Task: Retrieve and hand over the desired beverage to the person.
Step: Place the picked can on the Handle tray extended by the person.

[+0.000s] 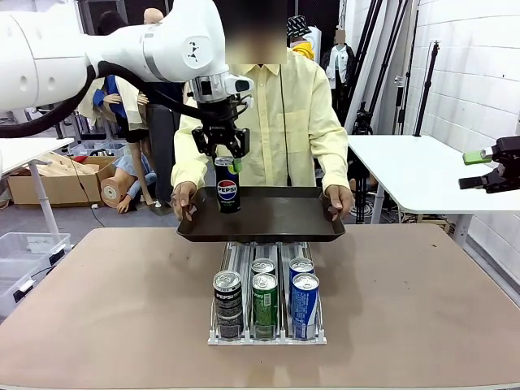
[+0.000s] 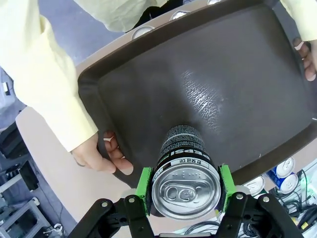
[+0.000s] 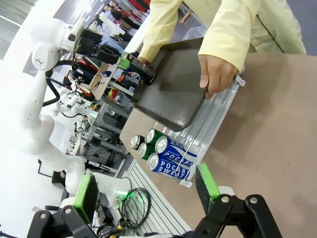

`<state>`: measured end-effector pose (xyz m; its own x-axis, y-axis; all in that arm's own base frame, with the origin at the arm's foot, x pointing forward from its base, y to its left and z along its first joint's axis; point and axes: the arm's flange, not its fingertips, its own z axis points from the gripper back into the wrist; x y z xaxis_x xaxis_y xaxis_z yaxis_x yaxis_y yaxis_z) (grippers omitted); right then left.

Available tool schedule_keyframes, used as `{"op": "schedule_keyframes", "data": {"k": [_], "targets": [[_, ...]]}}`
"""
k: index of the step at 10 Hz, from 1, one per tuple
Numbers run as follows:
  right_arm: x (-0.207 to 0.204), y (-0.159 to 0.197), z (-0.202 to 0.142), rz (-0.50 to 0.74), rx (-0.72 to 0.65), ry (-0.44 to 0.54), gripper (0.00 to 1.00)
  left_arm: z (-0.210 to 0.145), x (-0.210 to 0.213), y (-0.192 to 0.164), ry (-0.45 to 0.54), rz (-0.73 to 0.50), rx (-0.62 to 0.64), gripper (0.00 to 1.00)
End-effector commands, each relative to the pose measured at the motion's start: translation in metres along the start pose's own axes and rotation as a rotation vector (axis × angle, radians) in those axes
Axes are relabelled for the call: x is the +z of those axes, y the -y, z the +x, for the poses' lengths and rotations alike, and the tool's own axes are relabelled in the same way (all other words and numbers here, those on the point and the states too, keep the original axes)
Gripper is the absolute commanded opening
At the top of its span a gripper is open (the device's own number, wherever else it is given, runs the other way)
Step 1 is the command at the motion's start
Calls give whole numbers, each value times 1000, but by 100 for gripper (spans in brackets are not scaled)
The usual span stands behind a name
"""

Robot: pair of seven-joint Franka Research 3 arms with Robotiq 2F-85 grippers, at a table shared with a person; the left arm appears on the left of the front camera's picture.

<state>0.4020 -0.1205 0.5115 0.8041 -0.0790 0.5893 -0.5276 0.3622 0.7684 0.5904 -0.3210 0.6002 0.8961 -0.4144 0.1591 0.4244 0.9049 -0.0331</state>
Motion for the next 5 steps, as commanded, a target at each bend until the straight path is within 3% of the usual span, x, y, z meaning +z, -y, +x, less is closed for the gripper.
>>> {"op": "schedule_keyframes", "data": {"k": [1, 5], "targets": [[-1, 0, -1, 3, 8, -1, 100, 13, 11, 1, -22, -20, -16, 0], [-1, 0, -1, 3, 8, -1, 100, 16, -9, 0, -64, -48, -24, 0]]}}
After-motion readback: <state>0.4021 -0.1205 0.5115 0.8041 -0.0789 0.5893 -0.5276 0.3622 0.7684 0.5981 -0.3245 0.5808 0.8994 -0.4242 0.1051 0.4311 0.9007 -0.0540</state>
